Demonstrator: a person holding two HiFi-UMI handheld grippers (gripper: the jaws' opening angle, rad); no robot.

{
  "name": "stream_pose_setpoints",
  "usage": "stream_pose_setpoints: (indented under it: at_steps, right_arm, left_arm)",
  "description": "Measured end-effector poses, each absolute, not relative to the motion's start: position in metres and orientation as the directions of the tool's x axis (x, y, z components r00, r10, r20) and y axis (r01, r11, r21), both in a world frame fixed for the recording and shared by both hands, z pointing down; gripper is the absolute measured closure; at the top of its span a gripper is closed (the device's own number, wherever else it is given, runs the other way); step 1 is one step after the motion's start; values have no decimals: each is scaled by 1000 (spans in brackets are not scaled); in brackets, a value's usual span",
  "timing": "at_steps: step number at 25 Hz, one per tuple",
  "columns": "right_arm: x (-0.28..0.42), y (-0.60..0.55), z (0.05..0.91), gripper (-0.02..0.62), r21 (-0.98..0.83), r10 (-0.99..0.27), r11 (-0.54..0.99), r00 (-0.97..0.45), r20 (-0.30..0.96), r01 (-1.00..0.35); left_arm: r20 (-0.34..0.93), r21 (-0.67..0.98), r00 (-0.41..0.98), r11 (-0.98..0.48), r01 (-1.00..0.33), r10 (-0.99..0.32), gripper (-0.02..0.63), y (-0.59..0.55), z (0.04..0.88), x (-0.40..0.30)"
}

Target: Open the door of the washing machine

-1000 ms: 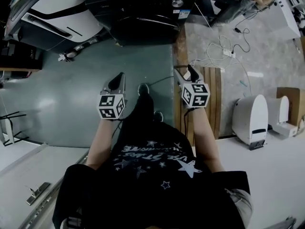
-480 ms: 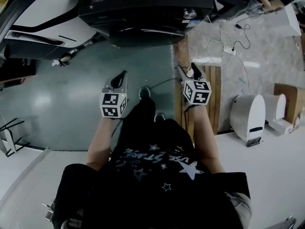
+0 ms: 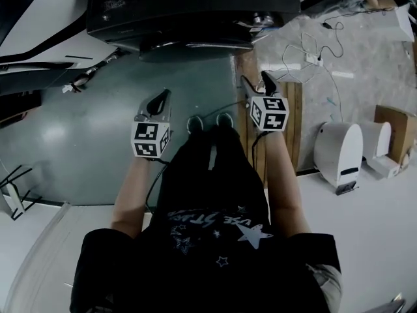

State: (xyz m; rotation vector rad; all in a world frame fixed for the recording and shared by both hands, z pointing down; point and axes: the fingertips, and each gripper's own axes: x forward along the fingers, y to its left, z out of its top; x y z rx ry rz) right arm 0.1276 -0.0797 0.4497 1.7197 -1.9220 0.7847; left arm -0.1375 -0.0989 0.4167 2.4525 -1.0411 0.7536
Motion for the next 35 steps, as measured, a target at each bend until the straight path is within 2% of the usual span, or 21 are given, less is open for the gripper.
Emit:
stream_pose_setpoints:
  at_steps: [5, 13, 20, 23, 25, 30, 31, 32, 35]
  right_arm:
    - [147, -113, 481, 304, -73, -733, 153, -163, 660, -986]
    - [163, -166, 527, 304, 54, -700, 395, -262, 665, -917]
    - [142, -190, 549, 304, 123, -621, 612, -379, 686, -781]
    - [135, -195, 559, 308, 245, -587, 710, -362, 725, -661]
    - [134, -196, 564, 347, 317, -584, 742, -336, 739, -590]
    - [135, -198, 570, 367, 381, -575, 778, -320, 753, -499]
    - [136, -200, 570, 418, 393, -577, 779, -313, 754, -489]
    - [137, -201, 570, 432, 397, -575, 782, -310, 757, -481]
    - [137, -202, 570, 438, 396, -564, 792, -310, 765, -465]
  left_arm:
    - [614, 101, 528, -606, -789, -587, 595, -112, 432, -130]
    - [634, 83, 421, -483, -871, -649, 595, -124, 459, -116]
    - [624, 68, 372, -427, -902, -687, 595, -133, 469, -103]
    - [621, 62, 357, -411, -909, -697, 595, -135, 472, -101]
    - [626, 53, 347, -406, -912, -699, 595, -134, 475, -101]
    - [641, 49, 332, -394, -918, -693, 595, -124, 483, -102]
    - [643, 50, 328, -390, -919, -691, 595, -122, 485, -102]
    - [646, 52, 325, -385, -921, -690, 595, -121, 487, -102]
    - [653, 61, 318, -371, -927, -687, 595, -115, 492, -100]
